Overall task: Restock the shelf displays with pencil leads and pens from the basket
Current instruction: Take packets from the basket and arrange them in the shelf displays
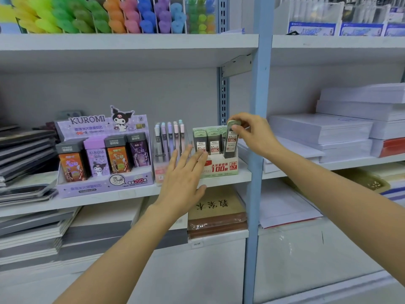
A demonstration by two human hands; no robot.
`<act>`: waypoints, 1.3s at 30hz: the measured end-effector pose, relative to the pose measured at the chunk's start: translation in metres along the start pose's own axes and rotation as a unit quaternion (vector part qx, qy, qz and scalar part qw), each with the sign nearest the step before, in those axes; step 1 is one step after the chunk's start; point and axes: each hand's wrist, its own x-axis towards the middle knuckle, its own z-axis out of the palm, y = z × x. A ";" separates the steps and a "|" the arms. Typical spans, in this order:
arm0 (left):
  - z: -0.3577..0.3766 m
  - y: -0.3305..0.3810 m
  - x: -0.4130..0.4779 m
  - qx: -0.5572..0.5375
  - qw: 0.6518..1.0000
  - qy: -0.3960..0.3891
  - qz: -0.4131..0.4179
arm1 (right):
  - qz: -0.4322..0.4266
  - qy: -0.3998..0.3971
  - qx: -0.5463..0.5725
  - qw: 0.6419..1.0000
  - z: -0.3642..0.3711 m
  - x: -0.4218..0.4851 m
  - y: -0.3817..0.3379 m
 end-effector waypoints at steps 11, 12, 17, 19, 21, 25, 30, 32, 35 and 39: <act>0.004 0.000 0.002 0.011 1.000 0.005 0.002 | 0.049 -0.015 -0.016 0.999 0.021 -0.004 0.010; 0.004 0.000 0.002 0.010 1.000 0.004 0.002 | 0.048 -0.010 -0.034 0.998 0.022 -0.003 0.010; 0.001 -0.001 -0.006 -0.014 1.000 0.017 0.019 | 0.035 -0.061 -0.132 0.989 0.029 -0.012 0.005; 0.003 -0.001 -0.021 -0.046 0.997 0.059 0.032 | 0.004 -0.050 -0.142 0.989 0.033 -0.026 0.000; 0.011 -0.002 -0.042 -0.082 0.990 0.114 0.028 | -0.059 -0.012 -0.122 0.991 0.041 -0.046 -0.008; 0.051 -0.005 -0.105 -0.126 0.979 0.159 -0.007 | -0.151 -0.084 -0.020 0.985 0.080 -0.095 -0.024; 0.129 -0.008 -0.204 -0.181 0.978 -0.026 -0.096 | -0.077 -0.382 0.044 0.920 0.172 -0.180 -0.014; 0.161 -0.008 -0.249 -0.209 0.962 -0.110 -0.135 | -0.027 -0.496 0.037 0.867 0.213 -0.219 0.005; 0.203 -0.004 -0.311 -0.226 0.923 -0.239 -0.201 | 0.059 -0.606 0.017 0.793 0.262 -0.282 0.041; 0.241 0.007 -0.379 -0.209 0.867 -0.389 -0.232 | 0.200 -0.670 -0.064 0.712 0.304 -0.375 0.088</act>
